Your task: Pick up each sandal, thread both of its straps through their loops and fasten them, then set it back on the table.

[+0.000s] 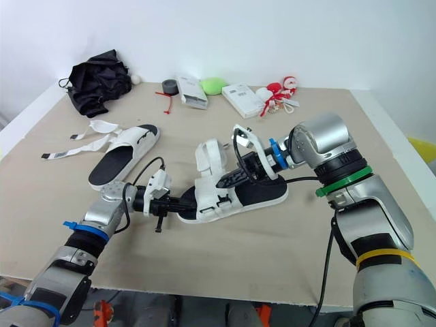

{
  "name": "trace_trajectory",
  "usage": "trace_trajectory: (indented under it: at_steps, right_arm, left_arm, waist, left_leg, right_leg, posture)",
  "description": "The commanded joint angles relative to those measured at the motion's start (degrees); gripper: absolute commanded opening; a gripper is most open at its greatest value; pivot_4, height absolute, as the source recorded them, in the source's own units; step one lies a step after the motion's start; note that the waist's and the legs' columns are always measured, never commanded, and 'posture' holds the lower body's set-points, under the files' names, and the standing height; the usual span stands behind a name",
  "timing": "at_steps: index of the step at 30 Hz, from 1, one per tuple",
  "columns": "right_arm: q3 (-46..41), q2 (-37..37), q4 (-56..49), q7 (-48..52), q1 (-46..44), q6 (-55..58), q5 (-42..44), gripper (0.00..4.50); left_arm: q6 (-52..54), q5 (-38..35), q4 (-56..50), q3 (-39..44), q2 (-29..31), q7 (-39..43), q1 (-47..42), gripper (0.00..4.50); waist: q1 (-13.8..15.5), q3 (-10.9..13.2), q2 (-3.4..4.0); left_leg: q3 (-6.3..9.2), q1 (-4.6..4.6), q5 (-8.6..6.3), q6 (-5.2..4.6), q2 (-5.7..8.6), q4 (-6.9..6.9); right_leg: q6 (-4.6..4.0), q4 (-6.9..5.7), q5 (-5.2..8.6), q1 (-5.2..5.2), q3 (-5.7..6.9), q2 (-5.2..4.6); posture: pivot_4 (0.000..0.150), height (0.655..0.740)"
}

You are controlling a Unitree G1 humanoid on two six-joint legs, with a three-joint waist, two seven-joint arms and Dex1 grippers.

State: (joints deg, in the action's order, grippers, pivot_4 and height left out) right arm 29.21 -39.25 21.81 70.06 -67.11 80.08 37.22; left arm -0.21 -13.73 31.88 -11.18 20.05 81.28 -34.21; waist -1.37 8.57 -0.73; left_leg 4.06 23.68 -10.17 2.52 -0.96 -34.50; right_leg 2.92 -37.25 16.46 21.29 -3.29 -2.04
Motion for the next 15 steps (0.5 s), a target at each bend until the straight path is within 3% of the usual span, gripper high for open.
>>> trace_trajectory:
  at_steps: [1,15]
  right_arm:
    - [-0.3,0.3,0.8,2.7,-3.2,-0.3,-1.3,0.06]
    - [3.7,0.7,0.9,5.0,-1.9,-0.6,-5.9,0.06]
  left_arm:
    - [2.8,5.5,5.2,-3.8,1.4,-2.2,4.6,0.0]
    - [3.3,5.2,4.8,-3.8,1.3,-2.8,5.1,0.0]
  waist:
    - [0.0,0.0,0.02]
    - [0.0,-0.1,0.1]
  left_leg:
    - [0.0,0.0,0.0,0.0,0.0,0.0]
    - [0.02,-0.03,0.0,0.0,0.0,-0.02]
  right_leg:
    - [0.0,0.0,0.0,0.0,0.0,0.0]
    - [0.01,-0.04,0.0,-0.01,0.0,0.02]
  posture:
    - [0.15,0.738]
    - [0.15,0.738]
